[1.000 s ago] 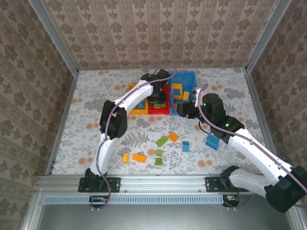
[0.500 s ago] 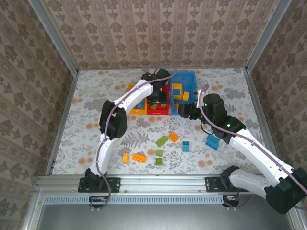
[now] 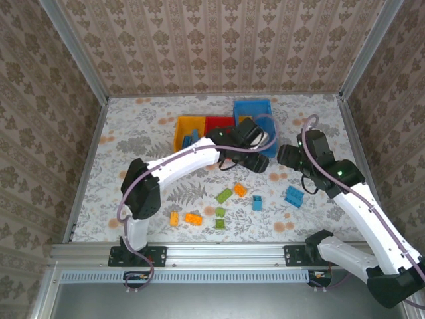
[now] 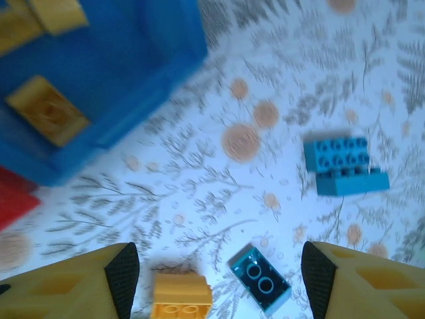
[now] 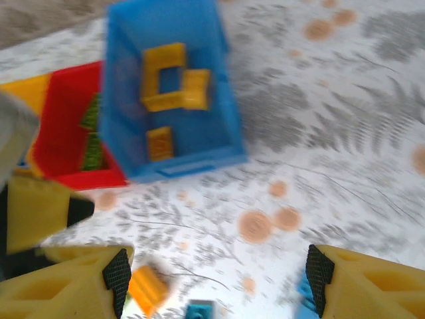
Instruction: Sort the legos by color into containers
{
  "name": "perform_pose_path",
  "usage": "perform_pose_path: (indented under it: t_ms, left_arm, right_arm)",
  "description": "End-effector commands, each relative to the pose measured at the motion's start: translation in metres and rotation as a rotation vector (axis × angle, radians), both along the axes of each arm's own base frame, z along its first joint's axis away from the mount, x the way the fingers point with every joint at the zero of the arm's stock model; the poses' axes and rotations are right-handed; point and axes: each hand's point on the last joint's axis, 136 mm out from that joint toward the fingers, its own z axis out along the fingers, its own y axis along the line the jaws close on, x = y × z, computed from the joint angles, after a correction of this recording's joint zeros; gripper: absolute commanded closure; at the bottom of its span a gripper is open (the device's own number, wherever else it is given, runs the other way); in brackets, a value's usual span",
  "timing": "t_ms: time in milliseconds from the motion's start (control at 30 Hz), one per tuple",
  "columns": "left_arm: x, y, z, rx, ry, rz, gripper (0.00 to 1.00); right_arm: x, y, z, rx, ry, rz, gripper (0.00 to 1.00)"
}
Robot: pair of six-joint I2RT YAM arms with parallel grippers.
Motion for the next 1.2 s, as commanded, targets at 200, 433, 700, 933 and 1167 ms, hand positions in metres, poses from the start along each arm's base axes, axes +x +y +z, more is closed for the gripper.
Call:
perform_pose_path:
  t_ms: [200, 433, 700, 933, 1167]
  left_arm:
    - [-0.021, 0.002, 0.022, -0.117, -0.055, -0.047, 0.32]
    - [-0.043, 0.029, 0.017, -0.121, -0.019, -0.045, 0.32]
    - [-0.102, 0.022, -0.045, 0.109, 0.221, -0.084, 0.34]
    - [-0.118, 0.022, -0.081, 0.238, 0.291, 0.051, 0.31]
    - [-0.124, 0.007, -0.101, 0.299, 0.342, 0.132, 0.27]
  right_arm:
    - [-0.057, -0.041, -0.089, 0.009, 0.373, -0.224, 0.18]
    - [-0.043, -0.025, -0.095, 0.058, 0.350, -0.148, 0.24]
    - [-0.037, 0.009, -0.065, 0.069, 0.217, 0.057, 0.24]
    - [-0.057, 0.014, -0.021, 0.137, 0.058, 0.133, 0.27]
    - [-0.061, 0.004, 0.021, 0.112, -0.058, 0.133, 0.25]
